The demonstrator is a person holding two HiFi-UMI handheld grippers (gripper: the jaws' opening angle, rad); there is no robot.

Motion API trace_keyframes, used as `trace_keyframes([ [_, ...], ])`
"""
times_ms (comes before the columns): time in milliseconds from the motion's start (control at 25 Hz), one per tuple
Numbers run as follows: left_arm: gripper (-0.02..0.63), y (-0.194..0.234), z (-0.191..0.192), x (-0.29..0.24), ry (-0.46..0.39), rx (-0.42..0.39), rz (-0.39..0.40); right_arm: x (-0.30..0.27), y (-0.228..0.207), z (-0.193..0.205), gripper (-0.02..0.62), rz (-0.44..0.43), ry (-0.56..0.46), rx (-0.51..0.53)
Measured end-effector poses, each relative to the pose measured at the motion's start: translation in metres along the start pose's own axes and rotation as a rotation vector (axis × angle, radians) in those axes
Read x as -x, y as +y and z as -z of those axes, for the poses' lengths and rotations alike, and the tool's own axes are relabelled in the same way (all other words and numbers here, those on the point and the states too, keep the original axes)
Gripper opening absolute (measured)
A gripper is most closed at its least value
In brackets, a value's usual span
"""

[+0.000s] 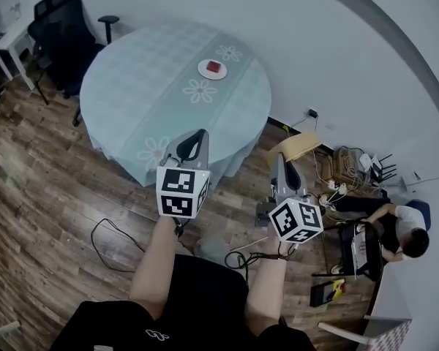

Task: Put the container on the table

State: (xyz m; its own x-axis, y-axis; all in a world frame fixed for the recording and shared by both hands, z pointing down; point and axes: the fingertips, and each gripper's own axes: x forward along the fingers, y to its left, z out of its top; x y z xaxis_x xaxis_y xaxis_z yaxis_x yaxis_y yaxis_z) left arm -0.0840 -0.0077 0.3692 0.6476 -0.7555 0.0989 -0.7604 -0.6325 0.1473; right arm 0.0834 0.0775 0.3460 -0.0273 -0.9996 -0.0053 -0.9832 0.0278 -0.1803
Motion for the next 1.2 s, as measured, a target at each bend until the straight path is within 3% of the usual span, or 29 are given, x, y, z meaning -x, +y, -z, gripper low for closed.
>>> trace_keyframes([
  [200, 0.002, -0.022, 0.019, -0.027, 0.034, 0.023, 0.072, -0.007, -0.027, 0.013, 0.021, 0.062, 0.031, -0.003],
  [320, 0.002, -0.018, 0.033, -0.047, 0.068, 0.029, 0.074, -0.023, -0.048, 0.021, 0.021, 0.087, 0.042, -0.030],
  [440, 0.002, 0.000, 0.039, -0.067, 0.089, 0.036, 0.045, -0.050, -0.064, 0.030, 0.021, 0.093, 0.050, -0.064],
  [680, 0.002, 0.054, 0.054, -0.116, 0.143, 0.072, -0.067, -0.130, -0.076, 0.056, 0.023, 0.017, 0.097, -0.096],
  [800, 0.002, 0.066, 0.061, -0.156, 0.181, 0.036, -0.105, -0.168, -0.108, 0.064, 0.023, 0.022, 0.114, -0.124],
  [880, 0.002, 0.066, 0.057, -0.189, 0.189, 0.006, -0.113, -0.196, -0.136, 0.061, 0.023, 0.032, 0.113, -0.142],
  [1040, 0.002, 0.061, 0.038, -0.247, 0.157, 0.054, -0.109, -0.251, -0.184, 0.043, 0.021, 0.019, 0.099, -0.169],
  [1200, 0.002, 0.071, 0.025, -0.280, 0.151, 0.061, -0.161, -0.301, -0.198, 0.030, 0.021, -0.042, 0.113, -0.152],
])
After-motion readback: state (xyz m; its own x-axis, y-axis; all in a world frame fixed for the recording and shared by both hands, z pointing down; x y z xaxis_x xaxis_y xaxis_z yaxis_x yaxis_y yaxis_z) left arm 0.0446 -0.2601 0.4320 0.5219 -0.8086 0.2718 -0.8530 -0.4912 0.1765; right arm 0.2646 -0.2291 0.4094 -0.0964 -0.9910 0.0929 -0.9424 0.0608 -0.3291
